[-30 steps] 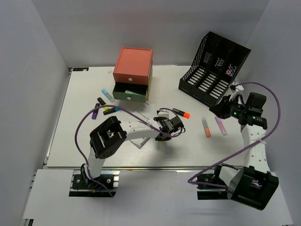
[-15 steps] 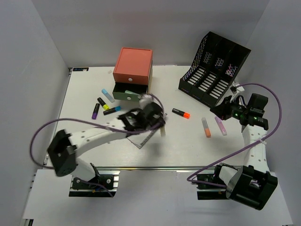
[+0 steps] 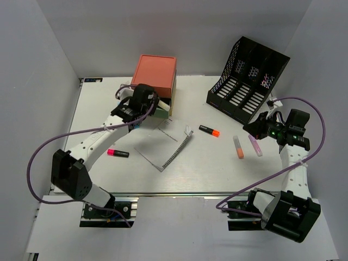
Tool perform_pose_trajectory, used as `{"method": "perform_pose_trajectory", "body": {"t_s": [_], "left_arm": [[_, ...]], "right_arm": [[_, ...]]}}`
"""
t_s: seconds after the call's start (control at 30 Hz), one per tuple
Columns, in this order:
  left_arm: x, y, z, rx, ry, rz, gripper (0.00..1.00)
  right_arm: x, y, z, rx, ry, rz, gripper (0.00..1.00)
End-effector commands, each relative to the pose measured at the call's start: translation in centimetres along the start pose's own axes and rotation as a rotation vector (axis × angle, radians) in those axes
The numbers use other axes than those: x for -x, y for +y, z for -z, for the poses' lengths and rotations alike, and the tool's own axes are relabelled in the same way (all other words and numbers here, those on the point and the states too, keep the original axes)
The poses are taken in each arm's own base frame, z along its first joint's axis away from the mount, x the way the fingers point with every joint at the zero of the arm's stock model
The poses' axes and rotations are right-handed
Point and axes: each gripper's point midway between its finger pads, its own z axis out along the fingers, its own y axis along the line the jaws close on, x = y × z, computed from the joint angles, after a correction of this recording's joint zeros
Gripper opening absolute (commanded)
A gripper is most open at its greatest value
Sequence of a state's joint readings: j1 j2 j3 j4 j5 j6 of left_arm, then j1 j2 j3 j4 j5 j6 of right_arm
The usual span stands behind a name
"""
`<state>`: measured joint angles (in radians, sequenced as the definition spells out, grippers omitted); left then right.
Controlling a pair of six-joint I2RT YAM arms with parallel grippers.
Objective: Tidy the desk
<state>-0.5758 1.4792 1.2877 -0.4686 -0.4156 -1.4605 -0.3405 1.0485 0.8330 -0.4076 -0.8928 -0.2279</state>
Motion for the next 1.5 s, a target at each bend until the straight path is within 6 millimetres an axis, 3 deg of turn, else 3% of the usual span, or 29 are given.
{"method": "perform_pose_trajectory", "body": {"t_s": [0.0,0.07,0.27,0.57,0.63,0.77,0.8,0.83,0.87,0.93,1.03,1.17,1.23,1.27,1.37,1.43,1.47], "left_arm": [[3.1,-2.6,-0.5,-0.011,-0.074,0.157,0.00],[3.3,-3.3,-1.9,0.007,-0.068,0.175,0.00],[4.0,-1.3,-4.7,0.096,-0.081,0.268,0.00],[5.2,0.9,-5.8,0.139,-0.147,0.323,0.00],[5.3,1.5,-6.5,0.159,-0.152,0.324,0.05],[5.1,2.0,-7.3,0.175,-0.142,0.325,0.31],[5.4,2.5,-7.4,0.180,-0.147,0.327,0.36],[5.4,2.3,-7.4,0.169,-0.143,0.331,0.50],[5.4,2.0,-7.3,0.155,-0.140,0.333,0.56],[5.7,1.6,-7.2,0.131,-0.131,0.330,0.68],[6.1,1.0,-6.9,0.092,-0.120,0.322,0.73],[5.5,-0.8,-5.7,0.015,-0.055,0.303,0.68],[5.9,-2.8,-3.9,-0.083,-0.041,0.233,0.53],[5.9,-3.6,-3.1,-0.124,-0.024,0.197,0.35],[5.9,-5.0,0.6,-0.272,0.001,-0.002,0.11],[5.9,-5.3,2.7,-0.389,-0.016,-0.206,0.07],[5.4,-4.1,4.5,-0.436,0.002,-0.283,0.09]], "right_arm": [[0.4,-0.1,0.1,-0.006,-0.025,0.016,0.00],[0.4,0.0,0.1,-0.001,-0.025,0.015,0.00],[0.3,-0.1,0.1,-0.005,-0.025,0.012,0.00],[0.3,-0.3,0.1,-0.007,-0.024,0.008,0.00],[0.1,-0.3,0.1,-0.007,-0.022,0.002,0.00],[0.0,-0.4,0.1,-0.009,-0.019,0.002,0.03],[0.0,-0.4,0.1,-0.008,-0.018,0.003,0.12],[0.0,-0.4,0.1,-0.009,-0.018,0.009,0.15],[0.0,-0.4,0.1,-0.007,-0.017,0.013,0.23],[-0.1,-0.3,0.2,-0.005,-0.014,0.020,0.28],[0.1,0.2,0.2,0.012,-0.013,0.036,0.34],[-0.3,0.9,0.4,0.046,0.016,0.111,0.37],[-1.7,1.3,0.6,0.057,0.075,0.122,0.36],[-2.4,1.2,0.7,0.051,0.111,0.140,0.35],[-4.4,1.0,0.8,0.056,0.223,0.193,0.33],[-5.7,0.3,0.9,0.028,0.292,0.223,0.32],[-6.3,-0.4,1.1,-0.012,0.330,0.233,0.34]]}}
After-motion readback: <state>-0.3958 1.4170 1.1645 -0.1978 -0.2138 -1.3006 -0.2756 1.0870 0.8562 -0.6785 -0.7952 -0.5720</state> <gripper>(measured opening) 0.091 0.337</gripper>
